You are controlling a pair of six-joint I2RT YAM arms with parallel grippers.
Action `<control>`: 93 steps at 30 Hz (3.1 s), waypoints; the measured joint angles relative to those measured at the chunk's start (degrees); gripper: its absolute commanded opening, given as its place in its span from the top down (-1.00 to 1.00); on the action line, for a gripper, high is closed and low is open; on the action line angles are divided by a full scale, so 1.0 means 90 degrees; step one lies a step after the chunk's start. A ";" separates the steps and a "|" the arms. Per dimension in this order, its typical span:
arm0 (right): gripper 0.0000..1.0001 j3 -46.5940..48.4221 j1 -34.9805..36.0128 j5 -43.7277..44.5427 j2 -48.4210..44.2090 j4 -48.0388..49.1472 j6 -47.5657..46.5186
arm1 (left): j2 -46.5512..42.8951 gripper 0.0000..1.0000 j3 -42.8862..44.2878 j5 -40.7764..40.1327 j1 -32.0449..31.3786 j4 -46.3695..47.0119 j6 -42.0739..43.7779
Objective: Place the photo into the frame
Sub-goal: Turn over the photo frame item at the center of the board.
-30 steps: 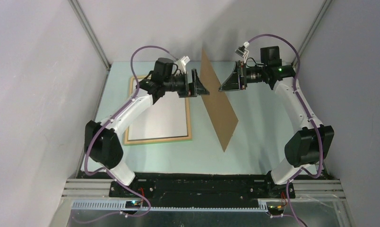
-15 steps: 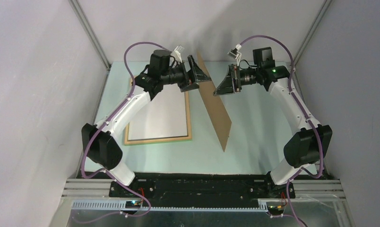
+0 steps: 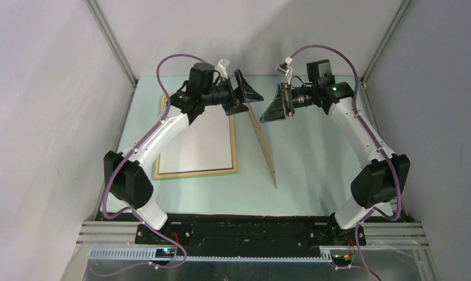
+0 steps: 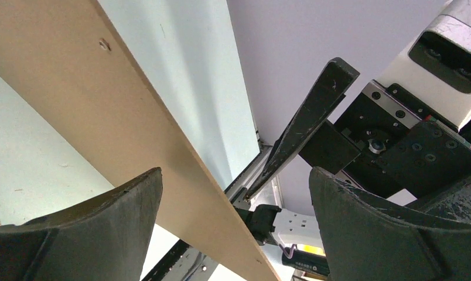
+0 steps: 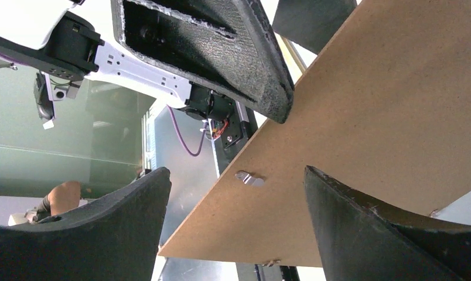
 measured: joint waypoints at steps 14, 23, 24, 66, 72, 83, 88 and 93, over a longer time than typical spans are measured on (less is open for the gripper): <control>-0.75 -0.0386 -0.0532 0.0010 -0.0007 -0.0039 -0.0170 | -0.0342 -0.53 -0.0986 -0.0209 0.0136 -0.0053 0.0117; -0.74 -0.0607 -0.0908 0.0097 -0.0017 -0.0284 -0.0505 | -0.0760 -0.17 -0.1520 -0.0372 0.0442 -0.0136 0.0376; -0.73 -0.0610 -0.0925 0.0102 -0.0017 -0.0316 -0.0556 | -0.0806 -0.11 -0.1579 -0.0398 0.0483 -0.0146 0.0425; -0.70 -0.1239 -0.1059 0.0248 0.0342 -0.0304 -0.0996 | -0.1392 1.00 -0.2584 0.1207 0.2504 -0.0372 0.2263; -0.70 -0.1331 -0.1013 0.0296 0.0342 -0.0221 -0.0998 | -0.1715 1.00 -0.2584 0.1916 0.3140 -0.0321 0.2494; -0.70 -0.1387 -0.0289 0.1430 0.0474 0.0328 -0.0962 | -0.1809 1.00 -0.2688 0.2778 0.4561 -0.0279 0.2535; -0.70 -0.1161 0.0010 0.1858 0.0969 0.0476 -0.0867 | -0.1804 1.00 -0.2688 0.3019 0.5047 -0.0272 0.2540; -0.74 -0.0561 0.0180 0.2268 0.1535 0.0571 -0.0777 | -0.1877 1.00 -0.2883 0.3031 0.5297 -0.0216 0.2540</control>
